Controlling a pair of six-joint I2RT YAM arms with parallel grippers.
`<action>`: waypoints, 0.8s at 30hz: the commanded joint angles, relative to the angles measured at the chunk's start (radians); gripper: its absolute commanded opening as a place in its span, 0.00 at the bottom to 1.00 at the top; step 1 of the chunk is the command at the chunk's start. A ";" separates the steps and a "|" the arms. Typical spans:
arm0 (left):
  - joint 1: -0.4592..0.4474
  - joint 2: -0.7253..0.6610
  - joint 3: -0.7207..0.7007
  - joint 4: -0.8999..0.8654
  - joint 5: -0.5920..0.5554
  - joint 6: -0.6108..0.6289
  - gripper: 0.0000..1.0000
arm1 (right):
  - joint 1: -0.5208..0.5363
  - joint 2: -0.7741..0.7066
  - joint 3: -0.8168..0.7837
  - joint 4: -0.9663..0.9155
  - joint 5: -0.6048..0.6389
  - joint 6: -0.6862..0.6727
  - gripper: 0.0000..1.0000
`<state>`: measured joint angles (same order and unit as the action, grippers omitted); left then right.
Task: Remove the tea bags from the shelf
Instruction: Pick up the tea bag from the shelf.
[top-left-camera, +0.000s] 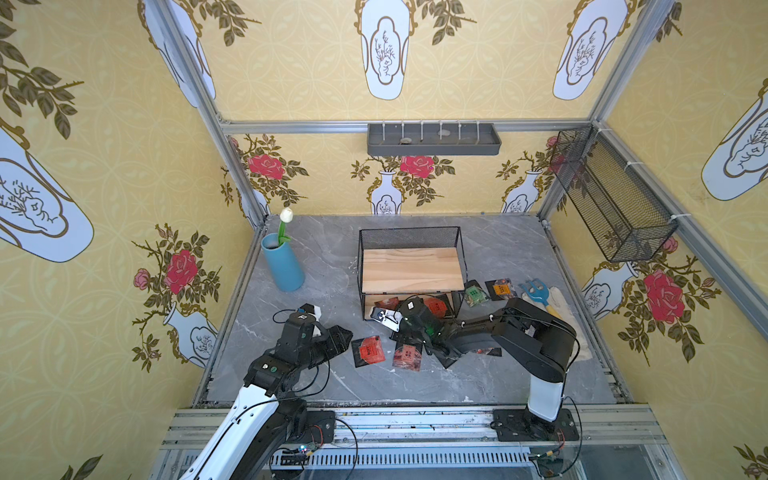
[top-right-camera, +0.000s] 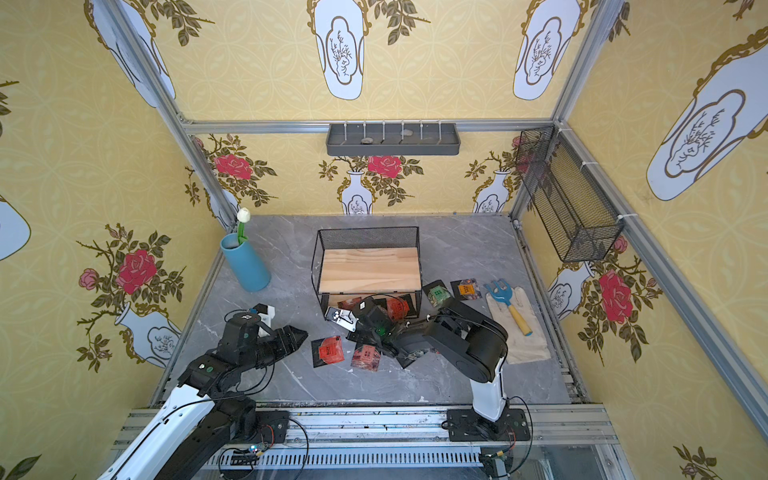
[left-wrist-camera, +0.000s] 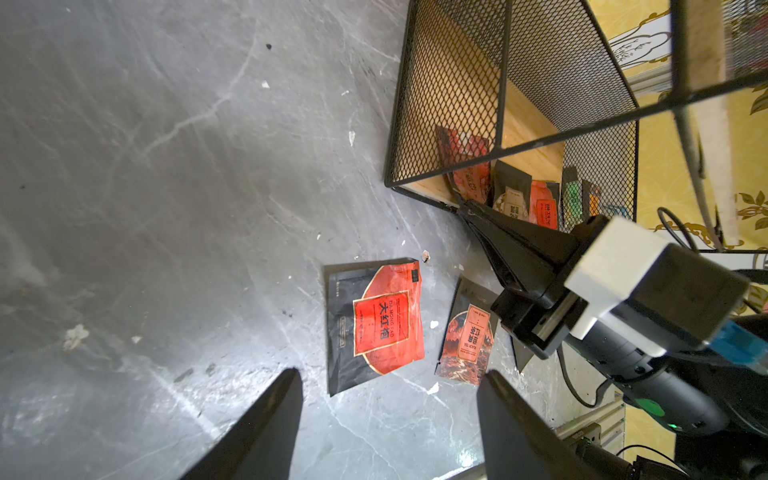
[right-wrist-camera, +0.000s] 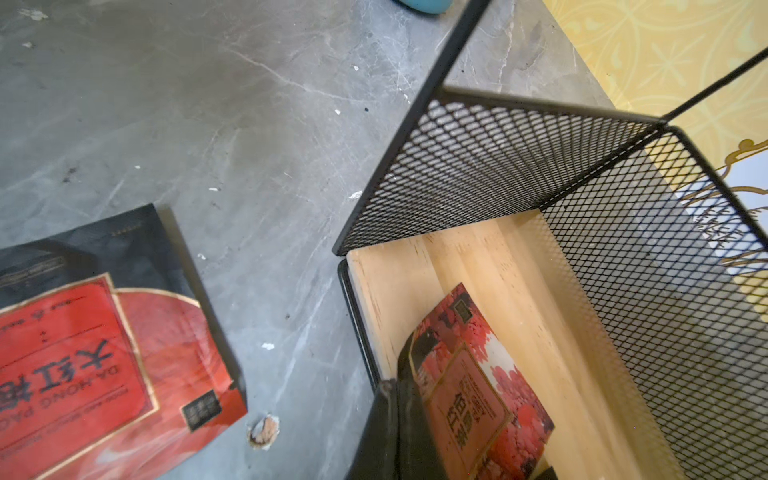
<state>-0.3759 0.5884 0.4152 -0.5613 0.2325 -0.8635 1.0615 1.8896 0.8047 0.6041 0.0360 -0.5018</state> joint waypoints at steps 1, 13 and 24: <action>0.002 -0.005 0.001 -0.003 0.000 -0.001 0.75 | 0.010 -0.015 -0.010 0.049 0.020 -0.023 0.02; 0.002 0.005 0.008 0.006 0.013 -0.002 0.75 | 0.040 -0.078 -0.052 0.129 0.068 -0.067 0.02; 0.002 -0.004 0.015 0.010 0.028 -0.007 0.77 | 0.061 -0.123 -0.059 0.147 0.079 -0.087 0.02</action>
<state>-0.3759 0.5865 0.4252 -0.5594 0.2478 -0.8722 1.1145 1.7779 0.7456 0.7067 0.1074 -0.5762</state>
